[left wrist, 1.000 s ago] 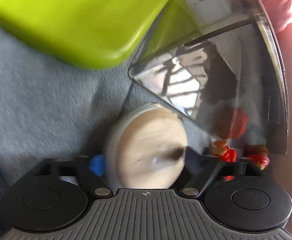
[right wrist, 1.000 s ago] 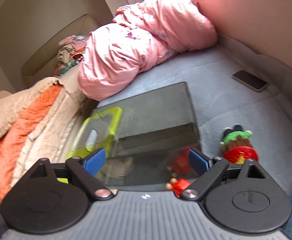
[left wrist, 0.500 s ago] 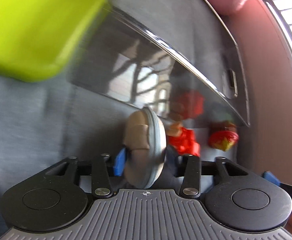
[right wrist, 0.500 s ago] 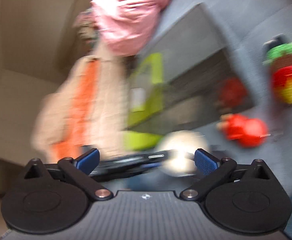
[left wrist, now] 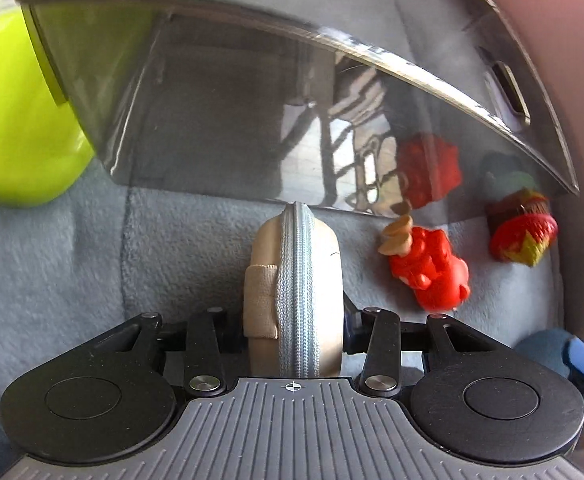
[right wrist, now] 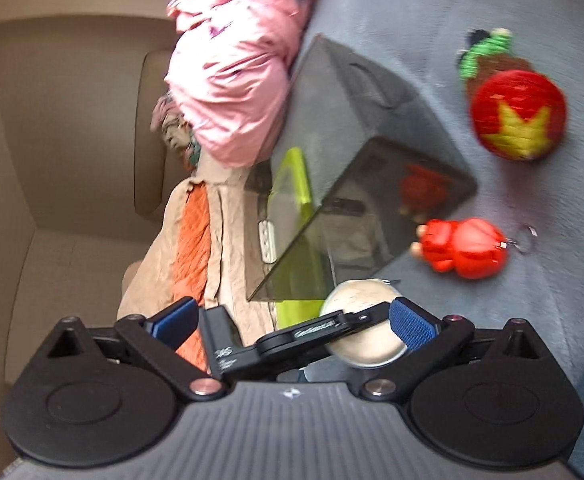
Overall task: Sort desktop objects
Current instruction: 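Lower the left tool onto the round beige pouch and close on it, then carry the beige pouch into the clear bin and open the left tool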
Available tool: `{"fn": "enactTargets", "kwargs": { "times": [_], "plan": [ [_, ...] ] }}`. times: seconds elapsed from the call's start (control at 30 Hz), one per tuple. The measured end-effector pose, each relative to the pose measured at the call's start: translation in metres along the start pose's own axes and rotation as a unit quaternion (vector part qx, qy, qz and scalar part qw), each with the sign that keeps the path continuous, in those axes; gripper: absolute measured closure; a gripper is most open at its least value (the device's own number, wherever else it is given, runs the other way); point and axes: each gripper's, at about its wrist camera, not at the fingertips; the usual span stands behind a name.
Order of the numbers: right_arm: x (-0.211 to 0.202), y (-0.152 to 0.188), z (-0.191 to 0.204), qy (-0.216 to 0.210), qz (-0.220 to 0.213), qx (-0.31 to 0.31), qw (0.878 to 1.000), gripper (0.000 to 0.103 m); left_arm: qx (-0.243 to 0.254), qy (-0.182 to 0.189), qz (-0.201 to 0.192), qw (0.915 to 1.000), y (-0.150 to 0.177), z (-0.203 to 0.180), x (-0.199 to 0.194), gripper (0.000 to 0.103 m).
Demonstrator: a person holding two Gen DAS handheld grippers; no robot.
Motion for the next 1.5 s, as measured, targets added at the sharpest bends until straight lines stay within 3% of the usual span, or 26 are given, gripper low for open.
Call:
{"fn": "enactTargets", "kwargs": {
  "times": [0.13,0.23,0.3,0.4,0.5,0.57,0.67,0.77,0.8,1.07,1.13,1.23,1.33,1.37,1.4,1.5],
  "plan": [
    [0.007,-0.004,-0.004,-0.004,0.004,0.010,1.000,0.000,0.024,0.024,0.005,0.9994,0.008,-0.007,-0.002,0.059],
    [0.013,-0.003,0.001,-0.009,0.020,-0.003,1.000,0.000,0.032,0.059,0.015,0.9976,0.009,-0.007,-0.034,0.059],
    [0.019,-0.002,0.007,-0.012,0.031,-0.010,0.999,0.000,0.032,0.104,0.021,0.9939,0.007,-0.009,-0.063,0.059],
    [0.026,-0.002,0.013,-0.009,0.040,-0.018,0.999,0.000,0.053,0.147,-0.021,0.9876,-0.012,-0.021,-0.119,0.059],
    [0.031,-0.003,0.015,-0.002,0.043,-0.022,0.999,0.000,0.087,0.122,-0.090,0.9846,-0.052,-0.039,-0.166,0.059],
    [0.038,-0.004,0.016,0.019,0.044,-0.025,0.999,0.000,0.113,0.062,-0.114,0.9851,-0.085,-0.055,-0.168,0.059],
    [0.054,-0.002,0.033,0.115,0.049,-0.082,0.989,0.000,0.122,-0.006,-0.083,0.9890,-0.130,-0.066,-0.128,0.059],
    [0.072,0.008,0.063,0.212,0.050,-0.178,0.959,0.000,0.120,-0.059,-0.040,0.9902,-0.160,-0.058,-0.097,0.059],
    [0.076,0.011,0.070,0.226,0.052,-0.199,0.952,0.000,0.121,-0.075,-0.030,0.9894,-0.166,-0.056,-0.087,0.059],
    [0.085,0.015,0.075,0.125,0.092,-0.217,0.964,0.000,0.101,-0.155,0.052,0.9813,-0.165,-0.054,0.006,0.057],
    [0.086,0.015,0.072,0.108,0.104,-0.214,0.965,0.000,0.087,-0.174,0.063,0.9789,-0.168,-0.048,0.014,0.047],
    [0.087,0.016,0.071,0.109,0.110,-0.214,0.965,0.000,0.070,-0.186,0.069,0.9776,-0.172,-0.041,0.017,0.032],
    [0.082,0.013,0.068,0.135,0.097,-0.214,0.963,0.000,0.070,-0.157,0.062,0.9831,-0.167,-0.044,-0.004,0.025],
    [0.079,0.012,0.068,0.151,0.088,-0.217,0.961,0.000,0.079,-0.144,0.051,0.9851,-0.161,-0.048,-0.017,0.015],
    [0.074,0.012,0.069,0.168,0.075,-0.223,0.957,0.000,0.090,-0.131,0.038,0.9866,-0.154,-0.053,-0.032,0.003],
    [0.061,0.016,0.077,0.222,0.027,-0.274,0.935,0.001,0.138,-0.090,-0.015,0.9862,-0.119,-0.064,-0.085,0.002]
  ]
}}
Point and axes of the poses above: each gripper's, at about its wrist camera, not at the fingertips, and x roughly the way its jaws point, z to its left, y to its underside, and after that the axes turned 4 degrees about y, right-handed
